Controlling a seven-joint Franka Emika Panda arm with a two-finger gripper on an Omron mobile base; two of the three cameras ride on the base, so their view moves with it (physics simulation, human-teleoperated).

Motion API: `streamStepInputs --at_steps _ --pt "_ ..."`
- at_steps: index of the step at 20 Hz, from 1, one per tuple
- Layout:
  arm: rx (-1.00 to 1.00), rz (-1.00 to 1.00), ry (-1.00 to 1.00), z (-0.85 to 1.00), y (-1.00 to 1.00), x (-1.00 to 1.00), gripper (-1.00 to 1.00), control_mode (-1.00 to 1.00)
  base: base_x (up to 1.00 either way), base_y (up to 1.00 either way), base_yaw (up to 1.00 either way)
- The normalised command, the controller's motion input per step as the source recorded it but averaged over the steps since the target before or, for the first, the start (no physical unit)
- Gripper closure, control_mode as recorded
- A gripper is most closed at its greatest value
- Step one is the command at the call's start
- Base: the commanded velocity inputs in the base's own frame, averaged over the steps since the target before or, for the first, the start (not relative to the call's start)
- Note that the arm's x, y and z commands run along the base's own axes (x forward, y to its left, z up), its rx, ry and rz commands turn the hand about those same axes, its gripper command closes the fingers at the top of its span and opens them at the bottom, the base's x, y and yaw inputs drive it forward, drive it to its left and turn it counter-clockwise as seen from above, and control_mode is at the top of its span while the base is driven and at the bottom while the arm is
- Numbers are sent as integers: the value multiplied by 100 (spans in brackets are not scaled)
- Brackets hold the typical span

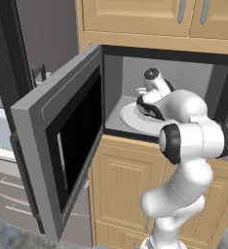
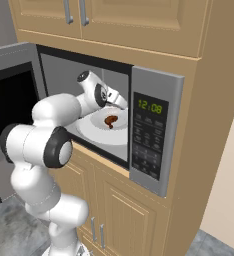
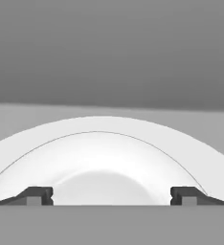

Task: Transport the chicken drumstick from the fridge to the microwave and turn on the microwave.

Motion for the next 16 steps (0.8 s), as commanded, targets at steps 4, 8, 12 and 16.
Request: streamStepInputs --at_steps 4,8,12,16 --pt "0 15 -43 1 3 -22 -100 -100 0 0 0" --pt "0 26 -9 7 1 -45 -100 -100 0 0 0" --pt "0 42 10 27 10 -32 -100 -100 0 0 0" --pt "-5 44 5 59 13 -37 -100 -100 0 0 0"
